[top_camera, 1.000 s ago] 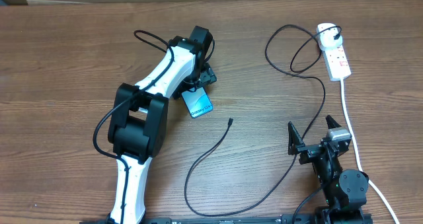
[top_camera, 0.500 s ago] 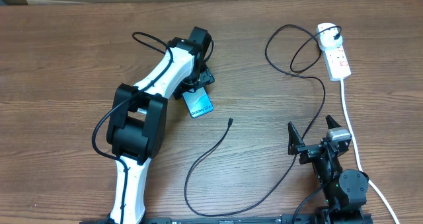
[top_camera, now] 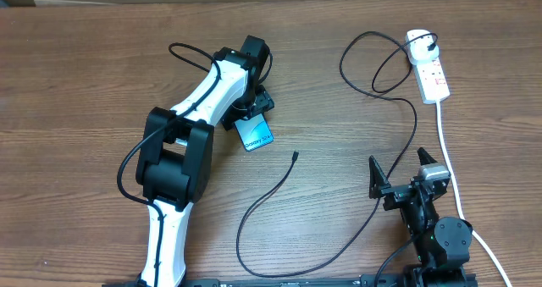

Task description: Plug charger to phone and switch on socket

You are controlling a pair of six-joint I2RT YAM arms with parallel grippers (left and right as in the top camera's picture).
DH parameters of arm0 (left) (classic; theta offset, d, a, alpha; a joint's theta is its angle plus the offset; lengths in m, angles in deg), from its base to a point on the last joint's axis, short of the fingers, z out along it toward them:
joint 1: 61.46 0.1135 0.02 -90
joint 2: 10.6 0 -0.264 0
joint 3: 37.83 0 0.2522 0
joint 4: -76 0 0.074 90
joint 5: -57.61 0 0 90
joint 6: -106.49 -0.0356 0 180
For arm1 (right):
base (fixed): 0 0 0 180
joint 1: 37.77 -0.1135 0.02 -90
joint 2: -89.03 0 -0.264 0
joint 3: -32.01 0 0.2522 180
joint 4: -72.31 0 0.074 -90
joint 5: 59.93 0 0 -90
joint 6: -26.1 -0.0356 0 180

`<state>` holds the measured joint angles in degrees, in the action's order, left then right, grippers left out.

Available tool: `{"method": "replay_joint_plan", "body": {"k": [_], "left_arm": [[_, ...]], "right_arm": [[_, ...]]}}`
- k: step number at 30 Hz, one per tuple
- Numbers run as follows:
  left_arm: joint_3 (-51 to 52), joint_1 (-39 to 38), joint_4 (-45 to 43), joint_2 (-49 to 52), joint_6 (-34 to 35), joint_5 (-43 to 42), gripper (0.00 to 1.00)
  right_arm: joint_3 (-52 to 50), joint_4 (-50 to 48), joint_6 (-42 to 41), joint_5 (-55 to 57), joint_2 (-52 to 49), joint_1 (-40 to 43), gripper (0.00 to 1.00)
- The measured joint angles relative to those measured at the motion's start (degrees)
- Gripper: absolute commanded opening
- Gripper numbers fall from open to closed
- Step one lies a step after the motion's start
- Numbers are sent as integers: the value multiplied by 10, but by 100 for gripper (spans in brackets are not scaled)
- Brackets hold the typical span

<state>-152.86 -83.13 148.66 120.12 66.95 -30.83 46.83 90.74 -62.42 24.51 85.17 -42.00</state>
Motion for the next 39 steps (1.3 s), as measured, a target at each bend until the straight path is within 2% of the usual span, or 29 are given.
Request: {"method": "replay_joint_plan", "body": {"k": [6, 10, 13, 14, 16, 18, 33, 39], "left_arm": [[0, 0, 0, 0, 0, -2, 82], [0, 0, -2, 0, 0, -3, 87], [1, 0, -2, 0, 0, -3, 87], [1, 0, -2, 0, 0, -3, 86], [1, 0, -3, 0, 1, -4, 72], [1, 0, -4, 0, 0, -2, 68], [1, -1, -2, -1, 0, -1, 63], [-6, -1, 27, 0, 0, -3, 60]], "right_arm": [[0, 0, 0, 0, 0, 0, 100], [0, 0, 0, 0, 0, 0, 100], [0, 0, 0, 0, 0, 0, 100], [0, 0, 0, 0, 0, 0, 100], [0, 0, 0, 0, 0, 0, 100], [0, 0, 0, 0, 0, 0, 100], [0, 0, 0, 0, 0, 0, 100], [0, 0, 0, 0, 0, 0, 100]]}}
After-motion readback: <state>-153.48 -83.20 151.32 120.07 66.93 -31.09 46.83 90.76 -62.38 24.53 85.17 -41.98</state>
